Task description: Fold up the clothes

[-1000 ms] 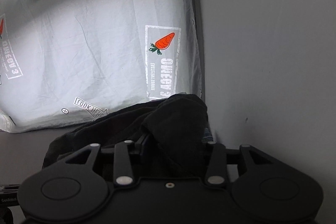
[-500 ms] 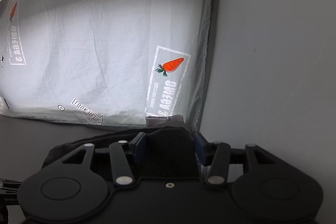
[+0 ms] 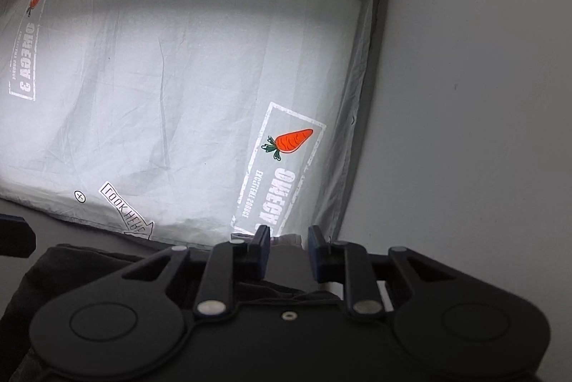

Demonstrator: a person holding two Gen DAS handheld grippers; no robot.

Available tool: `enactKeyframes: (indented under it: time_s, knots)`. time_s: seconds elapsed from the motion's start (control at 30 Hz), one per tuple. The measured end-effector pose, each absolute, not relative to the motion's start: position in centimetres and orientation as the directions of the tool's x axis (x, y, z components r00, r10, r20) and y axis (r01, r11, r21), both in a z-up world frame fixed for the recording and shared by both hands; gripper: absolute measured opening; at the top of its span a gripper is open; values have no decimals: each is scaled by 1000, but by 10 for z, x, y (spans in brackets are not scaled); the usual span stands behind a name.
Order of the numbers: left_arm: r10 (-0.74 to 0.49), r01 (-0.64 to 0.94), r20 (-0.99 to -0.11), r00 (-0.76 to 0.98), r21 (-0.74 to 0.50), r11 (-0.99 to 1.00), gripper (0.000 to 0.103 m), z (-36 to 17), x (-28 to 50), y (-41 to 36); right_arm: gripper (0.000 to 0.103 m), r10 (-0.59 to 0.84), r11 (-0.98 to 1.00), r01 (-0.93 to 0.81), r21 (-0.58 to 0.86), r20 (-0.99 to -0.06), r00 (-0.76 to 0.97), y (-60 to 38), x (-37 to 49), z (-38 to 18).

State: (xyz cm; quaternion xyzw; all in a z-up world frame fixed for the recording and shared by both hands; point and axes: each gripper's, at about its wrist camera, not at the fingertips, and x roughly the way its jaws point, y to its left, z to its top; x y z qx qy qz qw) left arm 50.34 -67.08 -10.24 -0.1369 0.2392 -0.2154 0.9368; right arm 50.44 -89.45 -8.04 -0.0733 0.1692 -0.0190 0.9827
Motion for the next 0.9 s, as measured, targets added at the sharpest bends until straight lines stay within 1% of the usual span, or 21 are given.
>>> enactKeyframes:
  time_s: [0.03,0.07,0.1,0.13,0.17,0.23,0.33,0.4,0.53,0.63,0.7,0.73,0.8,0.83,0.9]
  knots:
    - [-457,340,-374,807,-338,878,88,-104,509,-685,28,-56,990,10,-140,-328,943,-894,514,-90]
    - [-445,342,-359,821,-316,885,89,-105,514,-699,44,-51,992,8,-130,-328,943,-894,523,-99]
    - [-433,343,-342,834,-293,892,88,-106,519,-713,53,-50,992,8,-126,-338,940,-894,533,-109]
    - [-408,327,-355,841,-267,907,88,-112,527,-726,59,-52,992,5,-130,-361,931,-894,542,-122]
    - [-372,295,-393,841,-244,924,88,-127,535,-733,60,-55,991,3,-137,-378,924,-894,548,-135]
    - [-331,246,-418,846,-244,938,89,-152,543,-734,61,-57,989,-2,-146,-397,916,-892,554,-158]
    - [-300,177,-433,850,-302,937,89,-175,550,-719,62,-60,985,-8,-171,-387,920,-884,555,-172]
    - [-314,170,-449,837,-331,928,89,-177,558,-713,62,-58,986,-9,-168,-389,919,-884,555,-173]
    - [-320,177,-445,837,-332,926,89,-175,555,-712,63,-51,989,-9,-147,-401,915,-886,556,-170]
    - [-332,191,-455,826,-329,925,89,-163,548,-701,66,-94,979,9,-204,-413,906,-876,553,-158]
    - [-321,212,-465,825,-271,939,89,-145,532,-690,72,-143,975,51,-218,-431,891,-870,540,-138]
    - [-320,227,-462,827,-245,942,89,-136,520,-681,77,-167,976,85,-201,-441,882,-869,527,-126]
    - [-338,260,-436,834,-229,938,90,-115,484,-651,79,-209,975,152,-162,-435,876,-866,490,-101]
    - [-349,275,-429,833,-226,934,91,-105,466,-636,82,-216,976,176,-132,-427,878,-868,466,-89]
    - [-375,298,-434,819,-237,925,100,-90,431,-603,85,-201,979,198,-53,-424,883,-868,418,-72]
